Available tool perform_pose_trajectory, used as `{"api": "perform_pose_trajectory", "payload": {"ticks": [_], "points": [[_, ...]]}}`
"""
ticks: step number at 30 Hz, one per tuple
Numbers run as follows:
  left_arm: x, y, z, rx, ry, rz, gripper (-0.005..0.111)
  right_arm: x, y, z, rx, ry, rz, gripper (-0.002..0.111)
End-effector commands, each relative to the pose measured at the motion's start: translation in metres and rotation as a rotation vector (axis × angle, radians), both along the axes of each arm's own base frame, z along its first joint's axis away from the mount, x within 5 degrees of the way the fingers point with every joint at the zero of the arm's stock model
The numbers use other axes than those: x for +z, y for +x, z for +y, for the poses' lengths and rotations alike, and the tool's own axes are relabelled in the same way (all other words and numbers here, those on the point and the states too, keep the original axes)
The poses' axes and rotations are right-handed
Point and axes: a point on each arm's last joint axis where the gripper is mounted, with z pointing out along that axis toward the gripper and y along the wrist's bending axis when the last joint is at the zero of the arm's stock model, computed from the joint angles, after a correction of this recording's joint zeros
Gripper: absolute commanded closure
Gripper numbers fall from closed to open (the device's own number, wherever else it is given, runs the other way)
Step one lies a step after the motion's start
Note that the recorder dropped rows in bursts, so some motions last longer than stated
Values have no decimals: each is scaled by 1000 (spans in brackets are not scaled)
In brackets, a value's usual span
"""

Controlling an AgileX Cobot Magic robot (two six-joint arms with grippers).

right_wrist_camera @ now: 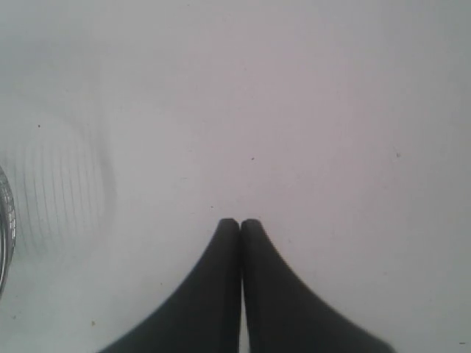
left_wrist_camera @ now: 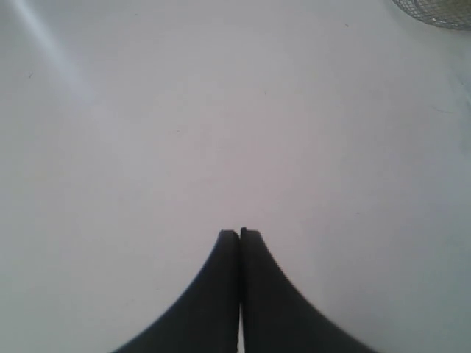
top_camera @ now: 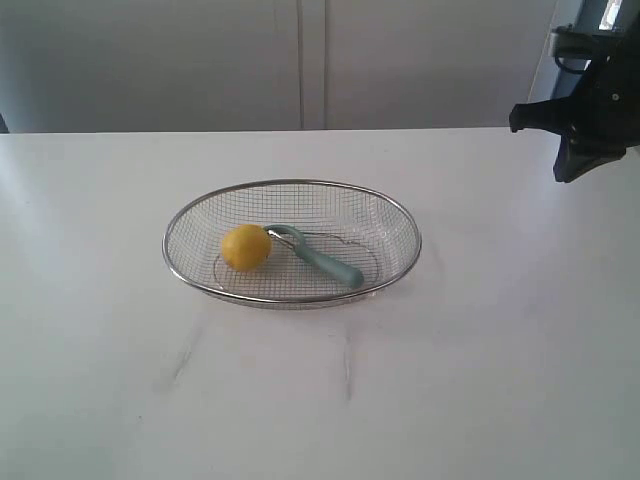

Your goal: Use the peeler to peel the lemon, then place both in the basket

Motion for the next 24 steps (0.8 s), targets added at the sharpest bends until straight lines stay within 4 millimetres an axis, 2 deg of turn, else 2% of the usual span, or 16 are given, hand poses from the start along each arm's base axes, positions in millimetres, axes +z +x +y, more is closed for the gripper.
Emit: {"api": "perform_pose_trajectory", "payload": {"ticks": [1,21,24], "points": [[-5,-1,0,1,-5,25,107,5,-2,-3,9,-13,-17,108],[-5,-1,0,1,-5,25,107,5,-2,-3,8,-10,-17,108],[-5,-1,0,1,-5,25,107,10,-4,-3,8,-10,-30,108]]}}
